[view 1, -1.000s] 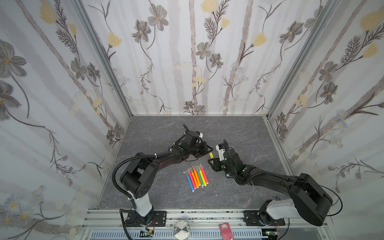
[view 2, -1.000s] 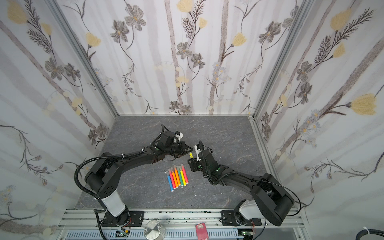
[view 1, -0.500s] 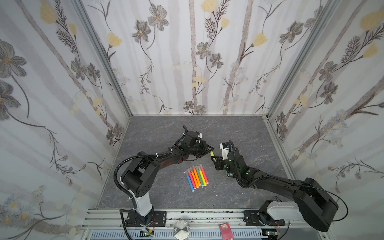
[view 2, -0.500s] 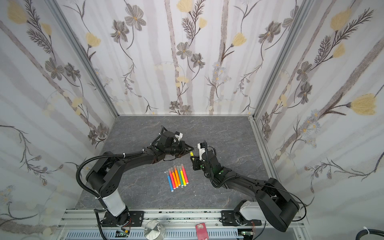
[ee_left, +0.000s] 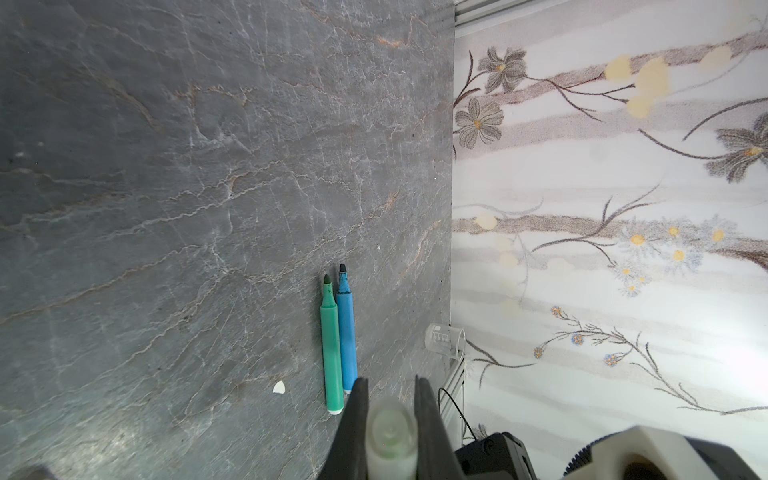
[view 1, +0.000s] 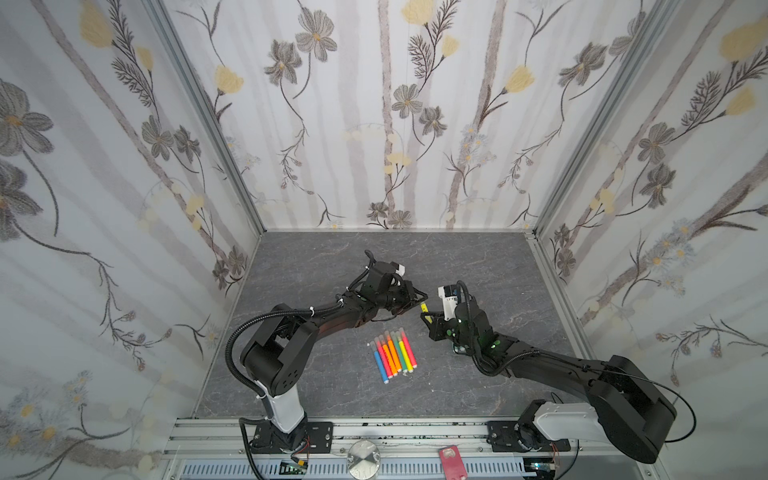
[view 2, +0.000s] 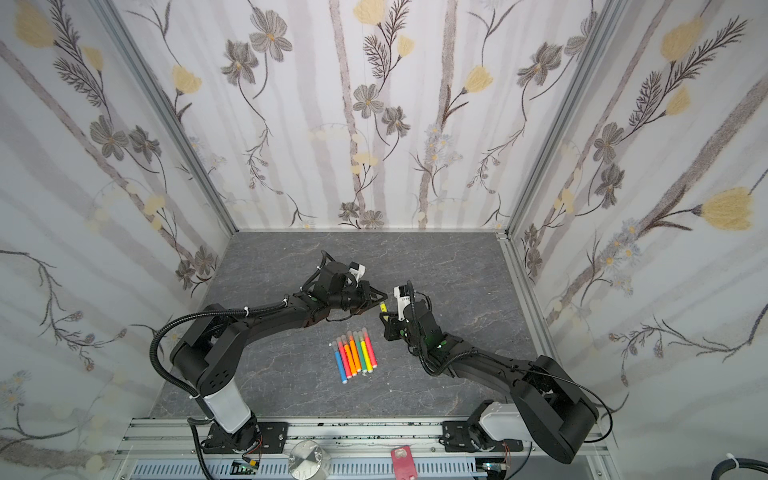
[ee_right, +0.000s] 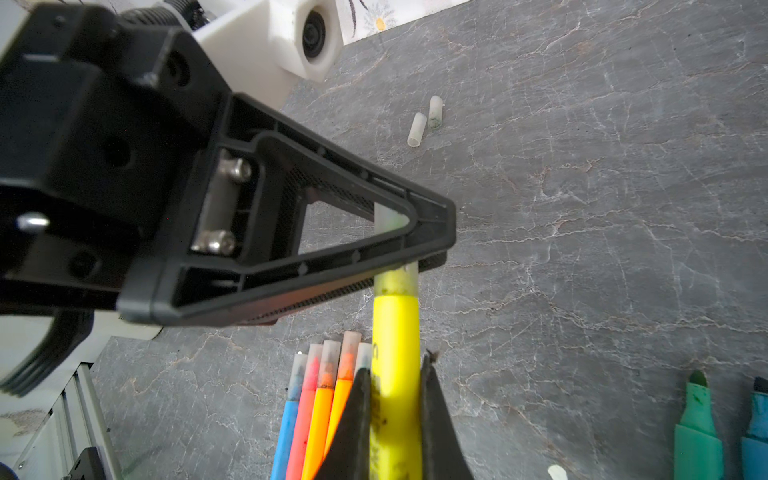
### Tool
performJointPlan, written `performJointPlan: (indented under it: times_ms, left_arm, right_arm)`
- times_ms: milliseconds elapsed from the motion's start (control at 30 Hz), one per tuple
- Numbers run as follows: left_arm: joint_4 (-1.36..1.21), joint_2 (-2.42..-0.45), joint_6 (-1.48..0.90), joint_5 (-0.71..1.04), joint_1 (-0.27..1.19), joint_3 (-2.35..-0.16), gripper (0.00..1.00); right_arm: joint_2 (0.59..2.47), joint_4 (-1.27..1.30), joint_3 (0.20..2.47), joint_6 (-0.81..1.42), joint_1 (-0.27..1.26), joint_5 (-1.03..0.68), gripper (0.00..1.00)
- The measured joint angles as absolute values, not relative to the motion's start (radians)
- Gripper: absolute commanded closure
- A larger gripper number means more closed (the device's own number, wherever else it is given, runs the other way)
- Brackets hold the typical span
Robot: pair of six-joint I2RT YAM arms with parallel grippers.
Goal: Open the pen caps
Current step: 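Pull the cap off with the left gripper away from the right gripper, then set the cap down with the left gripper while the right lays down the highlighter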
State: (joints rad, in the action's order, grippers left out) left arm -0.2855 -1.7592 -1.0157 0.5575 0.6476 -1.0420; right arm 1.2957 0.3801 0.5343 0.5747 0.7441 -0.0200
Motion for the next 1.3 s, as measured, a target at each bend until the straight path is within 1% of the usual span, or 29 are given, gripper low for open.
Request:
performJointPlan:
  times_ms: [100,200,367,567,733,967,1300]
  left_arm:
    - [-0.255,-1.766,-0.983,0.567,0.641,-1.07,1.0]
    - [-0.223,-1.783,-0.954,0.616,0.628,-1.102,1.0]
    - [-0.163,-1.823,-0.885,0.522,0.566,-1.17,1.0]
    - [-0.108,-1.848,-0.836,0.503,0.534,-1.233,1.0]
    - [-0.071,-1.831,-0.81,0.5,0.49,-1.251,1.0]
    - [-0.005,-1.722,-0.738,0.482,0.387,-1.203,1.0]
    - [0.094,-1.593,-0.628,0.446,0.263,-1.027,1.0]
  right_arm:
    - [1.279,0.383,0.527,0.575,0.744,-0.02,1.0]
    - [1.254,0.39,0.509,0.577,0.745,-0.014,1.0]
    - [1.184,0.344,0.463,0.587,0.756,-0.022,1.0]
    - [1.103,0.298,0.416,0.6,0.758,-0.011,1.0]
    - [1.092,0.243,0.411,0.602,0.758,0.018,1.0]
    - [1.187,0.184,0.432,0.614,0.768,0.066,1.0]
    - [1.394,0.093,0.547,0.648,0.781,0.216,1.0]
